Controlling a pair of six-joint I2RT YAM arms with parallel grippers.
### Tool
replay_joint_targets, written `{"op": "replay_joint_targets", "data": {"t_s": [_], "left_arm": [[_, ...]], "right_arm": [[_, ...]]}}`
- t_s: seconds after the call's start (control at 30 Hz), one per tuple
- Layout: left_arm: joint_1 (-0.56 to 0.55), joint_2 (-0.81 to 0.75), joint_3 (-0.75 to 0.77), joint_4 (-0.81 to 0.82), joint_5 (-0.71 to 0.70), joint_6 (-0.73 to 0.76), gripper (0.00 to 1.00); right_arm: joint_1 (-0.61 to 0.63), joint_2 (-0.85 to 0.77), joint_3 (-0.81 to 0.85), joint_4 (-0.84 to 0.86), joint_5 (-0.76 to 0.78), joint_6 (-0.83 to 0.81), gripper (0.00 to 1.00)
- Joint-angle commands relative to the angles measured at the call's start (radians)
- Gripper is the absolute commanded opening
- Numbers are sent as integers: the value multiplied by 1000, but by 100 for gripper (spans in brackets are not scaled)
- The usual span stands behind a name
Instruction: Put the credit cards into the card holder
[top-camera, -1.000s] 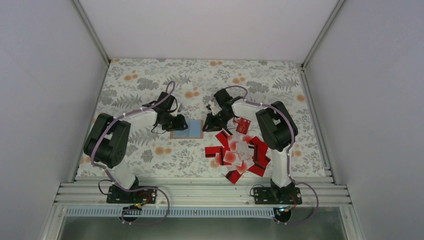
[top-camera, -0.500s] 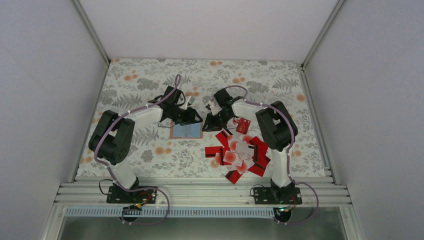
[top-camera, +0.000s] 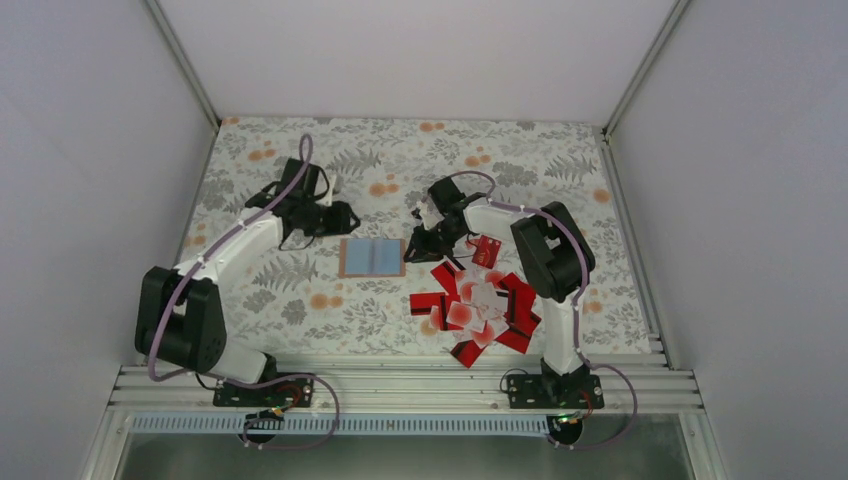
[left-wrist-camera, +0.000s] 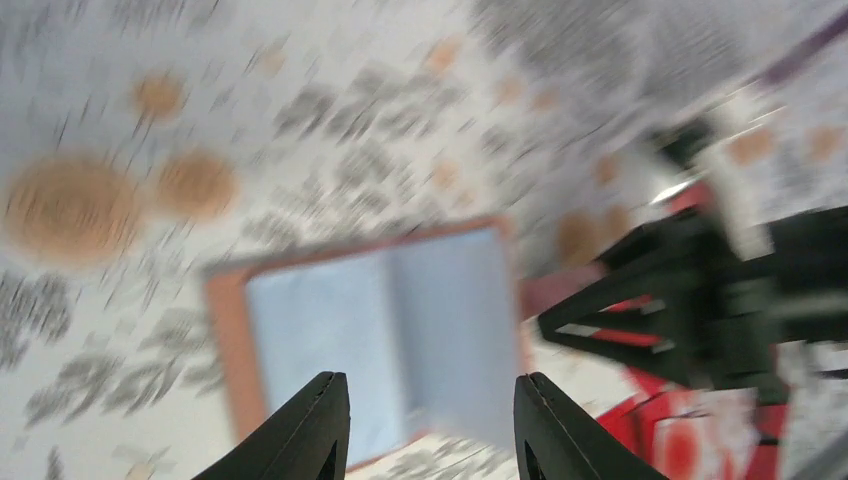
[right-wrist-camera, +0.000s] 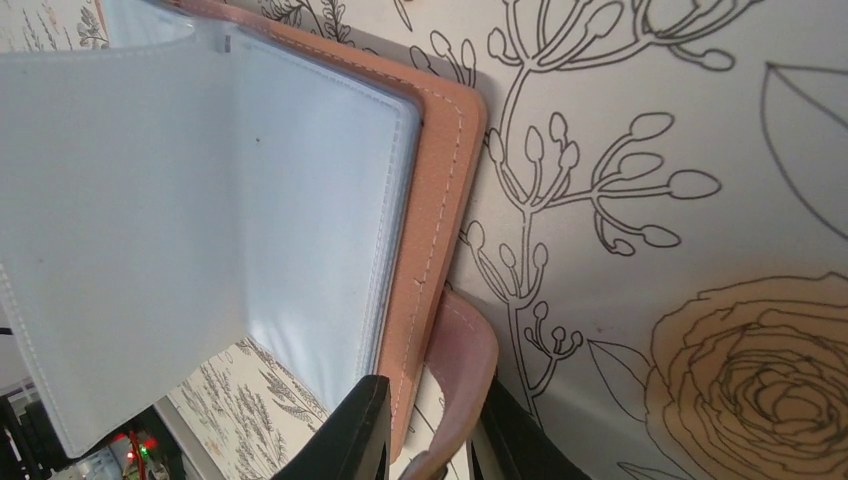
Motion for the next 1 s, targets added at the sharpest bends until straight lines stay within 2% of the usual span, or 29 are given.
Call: {"op": "replay_joint_targets", "data": {"t_s": [0.0,0.13,0.5,0.97], "left_arm": [[-6,40,-86,-102,-146,58,42],[-6,77,-117,-61,-162,52,42],[-7,173,-144,48,-86,42,44],[-20,226,-148,71,-46,51,46]], "right_arm": [[-7,45,4,7,17,-14,21],[-8,39,7,-2,26,-15,21],[-9,21,-14,-7,35,-17,21],[-9,27,-18,5,29,-4,21]]}}
